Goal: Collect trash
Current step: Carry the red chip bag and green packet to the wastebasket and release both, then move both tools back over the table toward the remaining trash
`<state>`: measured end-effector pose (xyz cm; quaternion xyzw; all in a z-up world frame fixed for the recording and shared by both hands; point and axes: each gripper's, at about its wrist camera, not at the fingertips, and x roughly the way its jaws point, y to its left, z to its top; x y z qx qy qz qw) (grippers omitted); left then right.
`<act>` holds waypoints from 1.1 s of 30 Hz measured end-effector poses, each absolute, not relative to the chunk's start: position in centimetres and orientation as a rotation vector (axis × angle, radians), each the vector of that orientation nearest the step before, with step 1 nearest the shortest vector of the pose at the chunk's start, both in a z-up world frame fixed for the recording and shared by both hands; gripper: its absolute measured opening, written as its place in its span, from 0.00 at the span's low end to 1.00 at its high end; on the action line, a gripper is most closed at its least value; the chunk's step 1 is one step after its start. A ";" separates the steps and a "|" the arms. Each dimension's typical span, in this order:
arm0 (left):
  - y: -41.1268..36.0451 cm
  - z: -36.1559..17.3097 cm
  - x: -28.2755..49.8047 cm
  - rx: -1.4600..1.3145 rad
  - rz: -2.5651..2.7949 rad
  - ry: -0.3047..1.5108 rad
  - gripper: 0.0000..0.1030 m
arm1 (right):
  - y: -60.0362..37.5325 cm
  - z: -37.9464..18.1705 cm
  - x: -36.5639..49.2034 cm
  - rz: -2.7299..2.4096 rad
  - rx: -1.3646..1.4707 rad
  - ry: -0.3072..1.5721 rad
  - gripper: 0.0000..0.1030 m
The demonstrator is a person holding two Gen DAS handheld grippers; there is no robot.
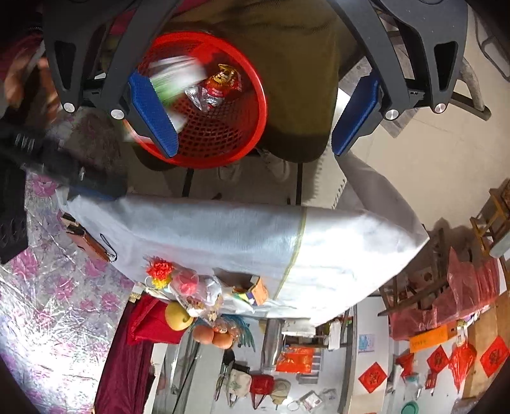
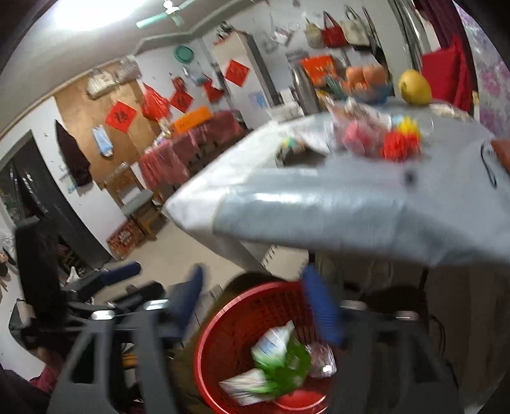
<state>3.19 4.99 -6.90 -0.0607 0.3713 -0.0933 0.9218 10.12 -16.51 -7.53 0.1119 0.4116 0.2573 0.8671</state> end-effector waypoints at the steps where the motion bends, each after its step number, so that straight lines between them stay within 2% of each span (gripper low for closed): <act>1: 5.0 -7.2 3.1 -0.123 -0.191 0.770 0.91 | -16.3 -7.8 10.0 0.538 0.223 0.871 0.70; 3: 5.0 -7.6 3.0 -0.117 -0.184 0.780 0.91 | -16.2 -7.5 9.3 0.529 0.201 0.862 0.70; 4: 5.1 -7.6 2.9 -0.116 -0.182 0.781 0.91 | -16.3 -7.0 9.0 0.518 0.189 0.848 0.74; 5: 5.1 -7.7 2.8 -0.116 -0.182 0.783 0.91 | -16.6 -6.5 8.7 0.508 0.177 0.831 0.78; 6: 5.1 -7.7 2.7 -0.117 -0.182 0.783 0.91 | -16.8 -5.7 8.1 0.484 0.160 0.796 0.89; 7: 5.1 -7.6 2.7 -0.117 -0.183 0.782 0.91 | -17.2 -5.1 7.8 0.466 0.153 0.768 0.95; 11: 4.7 -7.2 2.4 -0.106 -0.181 0.770 0.94 | -17.9 -3.0 6.7 0.383 0.066 0.678 0.95; 16: 4.2 -7.1 2.4 -0.092 -0.181 0.768 0.94 | -18.2 -2.8 6.1 0.298 -0.019 0.660 0.95; 33: 4.2 -8.1 3.9 -0.099 -0.170 0.801 0.94 | -20.9 -4.6 7.3 0.306 0.111 0.706 0.95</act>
